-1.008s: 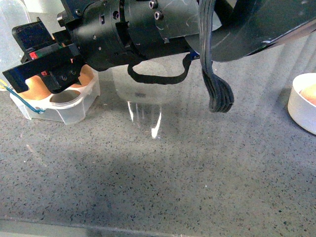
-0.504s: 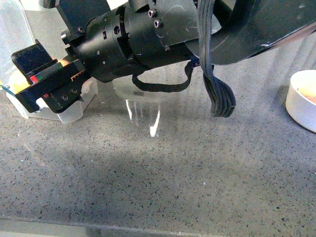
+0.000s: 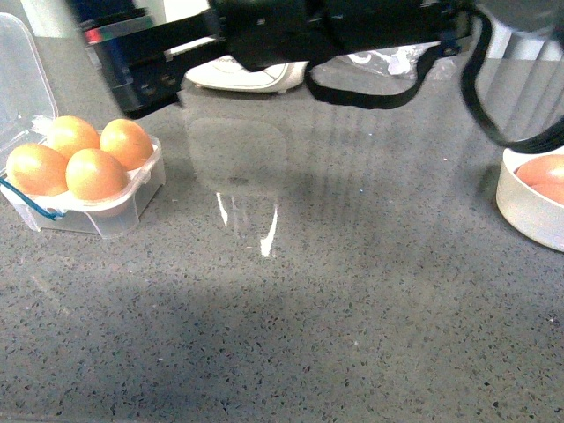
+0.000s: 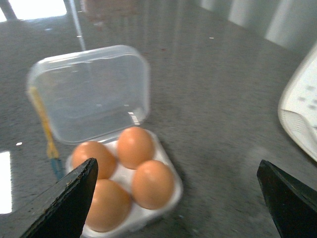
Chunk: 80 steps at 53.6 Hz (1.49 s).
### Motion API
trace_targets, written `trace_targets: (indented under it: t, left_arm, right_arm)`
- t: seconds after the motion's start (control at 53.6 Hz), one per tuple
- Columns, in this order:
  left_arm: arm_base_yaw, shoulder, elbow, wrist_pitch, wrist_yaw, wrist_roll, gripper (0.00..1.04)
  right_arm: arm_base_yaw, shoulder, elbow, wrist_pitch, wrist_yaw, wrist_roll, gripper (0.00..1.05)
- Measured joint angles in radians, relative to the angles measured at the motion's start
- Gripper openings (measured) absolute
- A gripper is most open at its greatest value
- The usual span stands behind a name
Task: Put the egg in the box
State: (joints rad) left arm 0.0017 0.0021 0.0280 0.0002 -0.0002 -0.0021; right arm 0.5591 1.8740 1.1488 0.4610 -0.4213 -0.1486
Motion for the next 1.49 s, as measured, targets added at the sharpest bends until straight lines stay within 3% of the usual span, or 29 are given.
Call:
trace_targets:
  t: [0.392,0.672,0.746,0.858,1.026,1.157,1.4,1.493]
  left_arm:
    - [0.0,0.0,0.0,0.0,0.0,0.0,0.98]
    - [0.0,0.0,0.0,0.0,0.0,0.0,0.98]
    - [0.0,0.0,0.0,0.0,0.001,0.0,0.98]
    - [0.0,0.0,0.0,0.0,0.0,0.0,0.98]
    - [0.0,0.0,0.0,0.0,0.0,0.0,0.98]
    - [0.0,0.0,0.0,0.0,0.0,0.0,0.98]
    - [0.0,0.0,0.0,0.0,0.0,0.0,0.98]
    - [0.0,0.0,0.0,0.0,0.0,0.0,0.98]
  right_arm:
    - [-0.214,-0.186,-0.162,0.037,0.425,0.031,0.97]
    - [-0.277,-0.51,-0.275,0.097,0.52,-0.078,0.97]
    - [-0.291,-0.65,-0.343,-0.002,0.655,0.029,0.82]
    - [-0.345,-0.764,-0.527,0.052,0.632,0.111,0.57]
    - [-0.389,-0.84,-0.695,0.106,0.585,0.13,0.31]
    - [-0.425,-0.929,-0.81,0.139,0.55,0.135,0.04]
    - [-0.473,-1.061,-0.951,0.146,0.503,0.137,0.03]
    - [-0.523,-1.103,-0.983,0.135,0.433,0.137,0.03]
